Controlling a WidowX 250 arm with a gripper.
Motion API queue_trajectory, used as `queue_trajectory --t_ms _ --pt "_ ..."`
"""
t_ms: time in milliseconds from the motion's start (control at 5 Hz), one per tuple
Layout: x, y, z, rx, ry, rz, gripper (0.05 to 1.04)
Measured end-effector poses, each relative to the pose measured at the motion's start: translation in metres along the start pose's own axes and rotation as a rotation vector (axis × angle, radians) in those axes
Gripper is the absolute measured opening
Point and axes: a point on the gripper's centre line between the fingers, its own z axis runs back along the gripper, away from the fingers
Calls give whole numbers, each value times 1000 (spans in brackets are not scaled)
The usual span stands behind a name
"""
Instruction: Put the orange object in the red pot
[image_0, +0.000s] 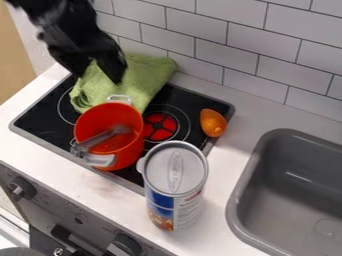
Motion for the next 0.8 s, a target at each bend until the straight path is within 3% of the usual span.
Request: queue_trajectory --t_ms 200,800 --pt "6 -33 -8 -1 21 49 998" --pt "15 -86 -73 149 37 217 998"
